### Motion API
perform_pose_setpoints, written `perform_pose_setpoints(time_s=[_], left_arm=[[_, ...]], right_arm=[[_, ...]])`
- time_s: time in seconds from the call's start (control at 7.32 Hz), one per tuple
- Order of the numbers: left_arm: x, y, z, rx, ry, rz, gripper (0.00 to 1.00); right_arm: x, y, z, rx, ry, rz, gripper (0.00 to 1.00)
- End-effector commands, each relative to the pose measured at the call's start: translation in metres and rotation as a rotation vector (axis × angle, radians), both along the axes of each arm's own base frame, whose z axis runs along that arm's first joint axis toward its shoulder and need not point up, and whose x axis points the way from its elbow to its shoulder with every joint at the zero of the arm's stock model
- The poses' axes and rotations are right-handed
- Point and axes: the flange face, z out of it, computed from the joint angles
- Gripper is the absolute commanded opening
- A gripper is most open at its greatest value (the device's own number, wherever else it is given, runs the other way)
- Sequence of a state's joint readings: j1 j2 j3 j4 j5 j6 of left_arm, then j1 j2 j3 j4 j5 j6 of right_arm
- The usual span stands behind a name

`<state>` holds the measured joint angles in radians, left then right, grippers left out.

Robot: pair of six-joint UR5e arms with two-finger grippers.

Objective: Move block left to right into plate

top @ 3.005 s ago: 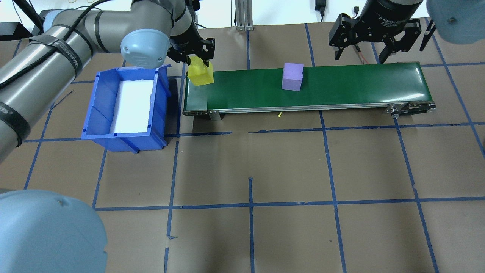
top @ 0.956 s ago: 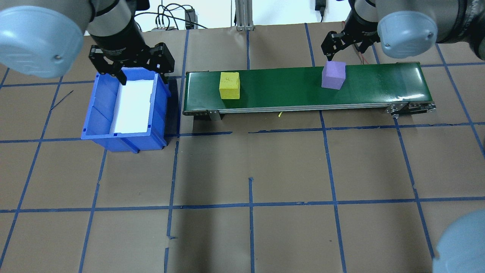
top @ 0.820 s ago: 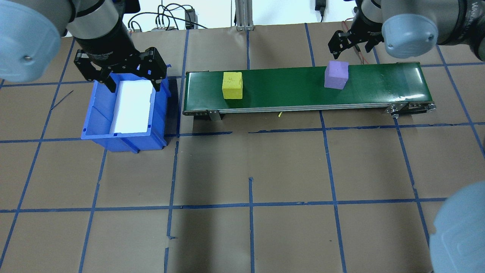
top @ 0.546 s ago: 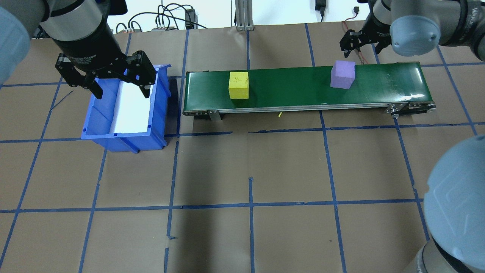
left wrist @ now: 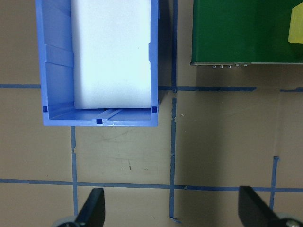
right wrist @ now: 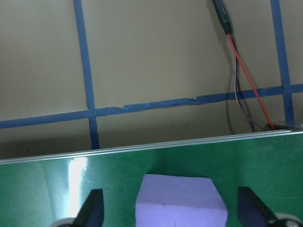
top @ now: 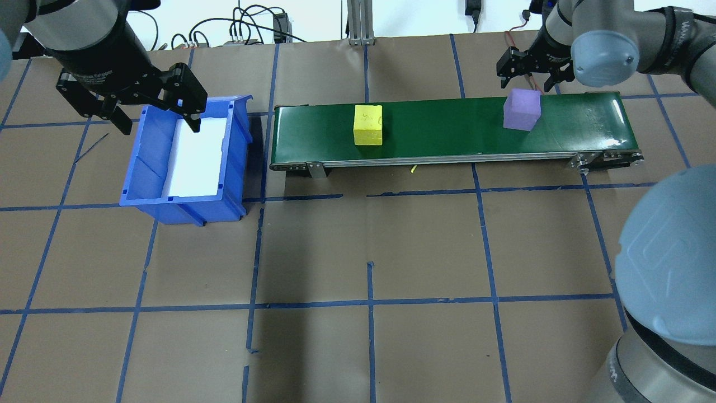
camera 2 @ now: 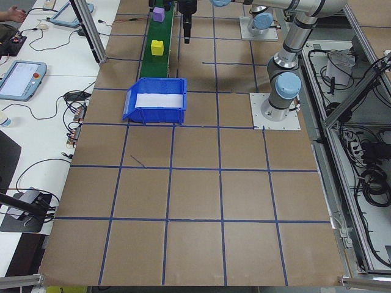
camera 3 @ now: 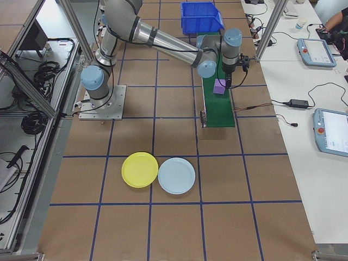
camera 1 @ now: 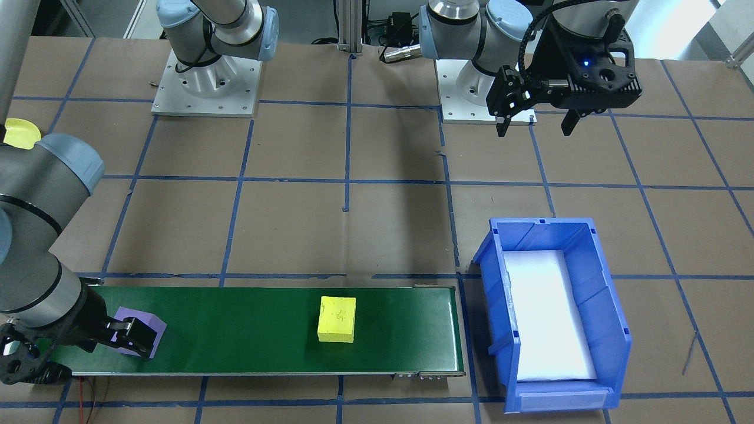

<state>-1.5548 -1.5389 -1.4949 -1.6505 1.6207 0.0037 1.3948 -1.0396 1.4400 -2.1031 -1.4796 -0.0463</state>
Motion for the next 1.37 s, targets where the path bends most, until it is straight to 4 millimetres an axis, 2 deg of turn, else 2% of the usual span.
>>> perform_pose_setpoints(time_s=[0.0, 0.14, 0.27, 0.41, 0.55, 0.68, 0.82, 0.96, 1.09, 1.23], left_arm=[[0.001, 0.001, 0.003, -0.007, 0.000, -0.006, 1.00], [0.002, 0.001, 0.003, -0.007, -0.004, -0.009, 1.00], [0.002, 0.002, 0.003, -0.006, -0.006, -0.015, 1.00], [0.002, 0.003, 0.004, -0.008, -0.008, -0.015, 1.00], [0.000, 0.003, 0.004, -0.009, -0.001, -0.015, 1.00], [0.001, 0.002, 0.005, -0.011, -0.001, -0.015, 1.00], [0.001, 0.002, 0.005, -0.011, 0.000, -0.015, 1.00], [0.001, 0.003, 0.004, -0.009, -0.001, -0.015, 1.00], [0.001, 0.003, 0.004, -0.009, 0.000, -0.015, 1.00], [0.001, 0.003, 0.004, -0.009, -0.003, -0.017, 1.00]], right_arm=[[-0.024, 0.009, -0.028, 0.059, 0.004, -0.040, 0.89], [-0.045, 0.011, -0.031, 0.066, 0.001, -0.062, 0.62], [-0.062, 0.012, -0.031, 0.072, -0.005, -0.081, 0.44], [-0.078, 0.011, -0.026, 0.063, -0.002, -0.089, 0.36], [-0.137, 0.018, -0.022, 0.053, 0.005, -0.105, 0.31], [-0.199, 0.036, -0.015, 0.081, -0.002, -0.117, 0.30], [-0.255, 0.063, 0.007, 0.057, 0.002, -0.098, 0.30], [-0.307, 0.094, 0.019, 0.064, 0.006, -0.049, 0.30], [-0.374, 0.132, 0.017, 0.058, 0.021, 0.028, 0.30], [-0.420, 0.166, 0.011, 0.062, 0.031, 0.076, 0.30]])
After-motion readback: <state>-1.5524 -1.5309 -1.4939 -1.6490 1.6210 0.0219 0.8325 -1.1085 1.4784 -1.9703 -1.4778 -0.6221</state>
